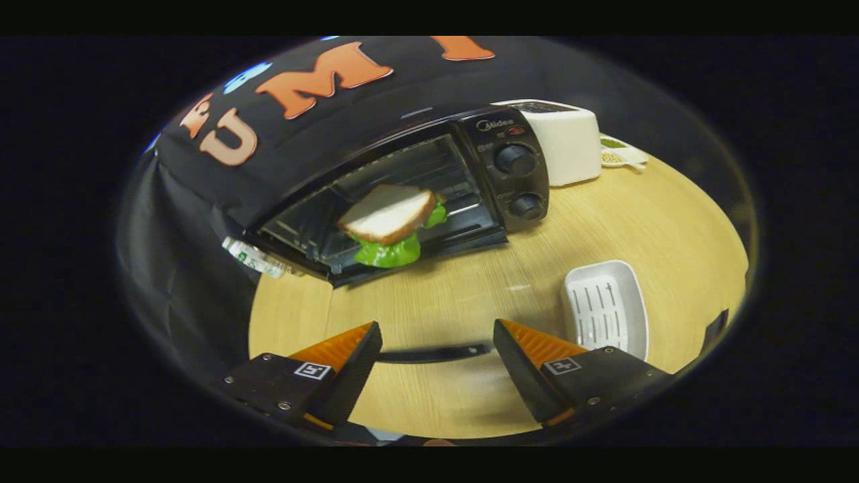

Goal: Open the toaster oven, put the food inside, and close the toaster oven door.

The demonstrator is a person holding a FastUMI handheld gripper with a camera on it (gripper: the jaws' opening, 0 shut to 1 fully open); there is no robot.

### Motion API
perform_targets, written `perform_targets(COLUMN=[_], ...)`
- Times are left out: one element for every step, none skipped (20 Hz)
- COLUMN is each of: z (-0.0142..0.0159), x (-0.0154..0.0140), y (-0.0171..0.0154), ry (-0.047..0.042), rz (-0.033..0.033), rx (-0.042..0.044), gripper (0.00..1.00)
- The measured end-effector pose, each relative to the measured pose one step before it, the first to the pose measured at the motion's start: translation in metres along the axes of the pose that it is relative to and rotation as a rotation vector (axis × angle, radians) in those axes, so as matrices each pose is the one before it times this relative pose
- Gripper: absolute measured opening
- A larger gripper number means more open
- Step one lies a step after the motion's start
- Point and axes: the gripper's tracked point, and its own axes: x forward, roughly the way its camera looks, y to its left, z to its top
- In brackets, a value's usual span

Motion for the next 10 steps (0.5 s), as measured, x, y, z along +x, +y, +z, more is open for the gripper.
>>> perform_targets(z=[-0.00845,-0.00931,-0.00758,-0.00684,-0.00656,-0.00771,-0.00965,-0.00756,-0.00262,-0.00034], x=[-0.00095,-0.00218,-0.00102,-0.00076,0.00027,0.00297,0.00428,0.00452,0.00609,0.00395], y=[-0.00018,-0.00061,0.00174,0.0013,0.00214,0.00342,0.00327,0.00318,0.00115,-0.00123], ry=[0.01443,0.01739,0.01489,0.00901,0.01112,0.01512,0.03457,0.02559,0.01366,0.0066], rz=[-0.01312,-0.0102,-0.004,-0.00847,-0.00466,0.00159,0.00949,0.00719,0.00314,-0.00886], rx=[-0.03604,-0.03309,-0.02379,-0.02052,-0.02323,-0.02388,-0.01476,-0.00478,-0.0046,-0.01047], gripper=[0.99,0.99,0.99,0.99,0.99,0.99,0.99,0.99,0.99,0.99])
